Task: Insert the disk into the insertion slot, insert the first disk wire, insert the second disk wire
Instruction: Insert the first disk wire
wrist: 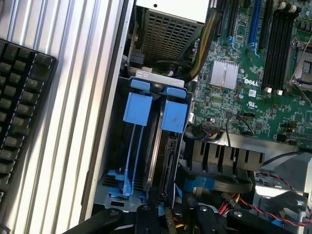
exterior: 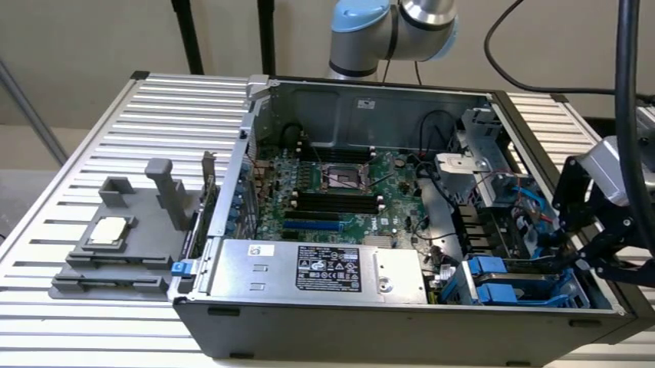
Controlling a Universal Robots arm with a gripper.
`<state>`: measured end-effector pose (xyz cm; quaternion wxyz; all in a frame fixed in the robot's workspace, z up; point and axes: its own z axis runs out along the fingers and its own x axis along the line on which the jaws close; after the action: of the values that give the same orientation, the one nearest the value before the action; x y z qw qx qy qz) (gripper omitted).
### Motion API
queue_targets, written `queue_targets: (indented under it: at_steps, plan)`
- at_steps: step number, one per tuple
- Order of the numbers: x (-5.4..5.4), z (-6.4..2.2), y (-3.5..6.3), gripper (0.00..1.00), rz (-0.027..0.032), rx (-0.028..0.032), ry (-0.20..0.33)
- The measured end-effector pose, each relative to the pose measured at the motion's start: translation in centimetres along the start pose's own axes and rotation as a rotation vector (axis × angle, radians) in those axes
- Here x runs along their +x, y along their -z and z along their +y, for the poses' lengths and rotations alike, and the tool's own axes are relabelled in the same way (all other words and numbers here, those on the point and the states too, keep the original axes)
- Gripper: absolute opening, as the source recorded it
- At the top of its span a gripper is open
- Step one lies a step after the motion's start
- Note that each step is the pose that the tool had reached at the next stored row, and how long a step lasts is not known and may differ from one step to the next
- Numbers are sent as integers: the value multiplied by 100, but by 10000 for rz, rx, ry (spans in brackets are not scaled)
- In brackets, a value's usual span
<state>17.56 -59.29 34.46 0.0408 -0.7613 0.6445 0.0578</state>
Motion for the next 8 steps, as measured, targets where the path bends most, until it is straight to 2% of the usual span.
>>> queue_targets:
  at_steps: [4, 5, 6, 7, 8]
  plan:
    - [5, -6, -1, 31, -223, 5, 59]
    - [7, -7, -1, 24, -265, -2, 70]
    - [10, -8, 0, 24, -300, -6, 79]
    - [13, -9, 0, 18, -332, -14, 89]
    - [16, -10, 1, 18, -360, -23, 97]
